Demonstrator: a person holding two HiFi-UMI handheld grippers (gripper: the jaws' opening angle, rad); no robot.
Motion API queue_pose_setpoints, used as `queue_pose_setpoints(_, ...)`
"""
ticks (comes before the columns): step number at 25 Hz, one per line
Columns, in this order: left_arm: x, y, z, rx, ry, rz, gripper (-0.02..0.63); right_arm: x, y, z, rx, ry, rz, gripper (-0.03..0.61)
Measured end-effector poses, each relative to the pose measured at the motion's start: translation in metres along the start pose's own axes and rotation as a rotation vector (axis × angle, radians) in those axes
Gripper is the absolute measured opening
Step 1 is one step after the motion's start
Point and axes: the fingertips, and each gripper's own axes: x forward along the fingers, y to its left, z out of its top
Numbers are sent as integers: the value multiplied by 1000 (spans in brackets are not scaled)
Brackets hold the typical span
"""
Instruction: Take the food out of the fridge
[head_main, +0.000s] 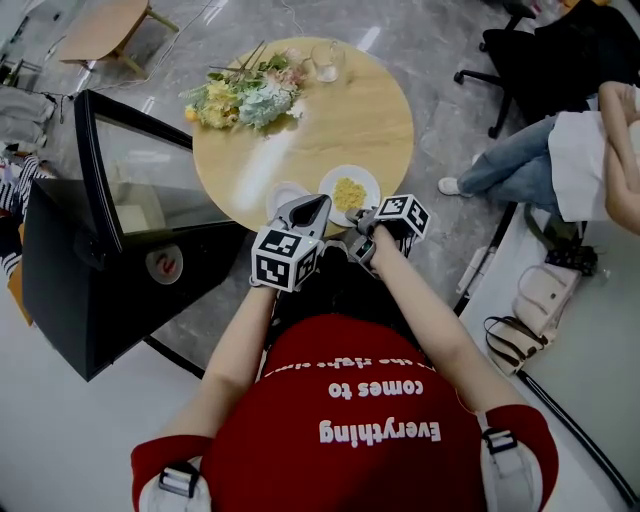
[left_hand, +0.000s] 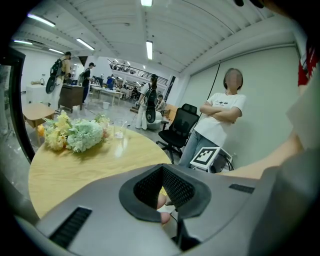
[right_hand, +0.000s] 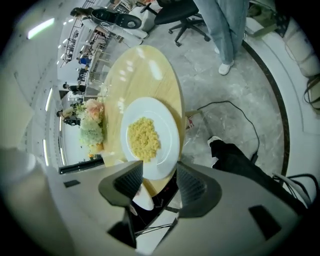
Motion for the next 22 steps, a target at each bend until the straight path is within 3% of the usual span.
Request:
queue_pose_setpoints(8, -3, -2, 0, 9, -4, -14, -3, -23, -27, -17, 46, 8, -88, 191)
queue_pose_setpoints(9, -3, -2, 0, 12, -5, -16, -2, -29, -26, -16, 41, -18, -81, 146)
queue_pose_setpoints(10, -3, -2, 0, 16, -4, -16, -3, -34, -20, -14, 26, -48, -50, 28)
queue_pose_setpoints(15, -2, -3, -9, 37, 14, -11, -2, -62, 58, -11, -218, -187, 333, 12)
queue_pose_setpoints(18, -4, -10, -11, 36, 6, -25, -3, -78, 83, -18, -358, -234, 382, 12)
queue_pose_setpoints(22, -9, -23, -10, 65, -6, -55, -3, -89, 89, -33, -395, -262, 405, 12)
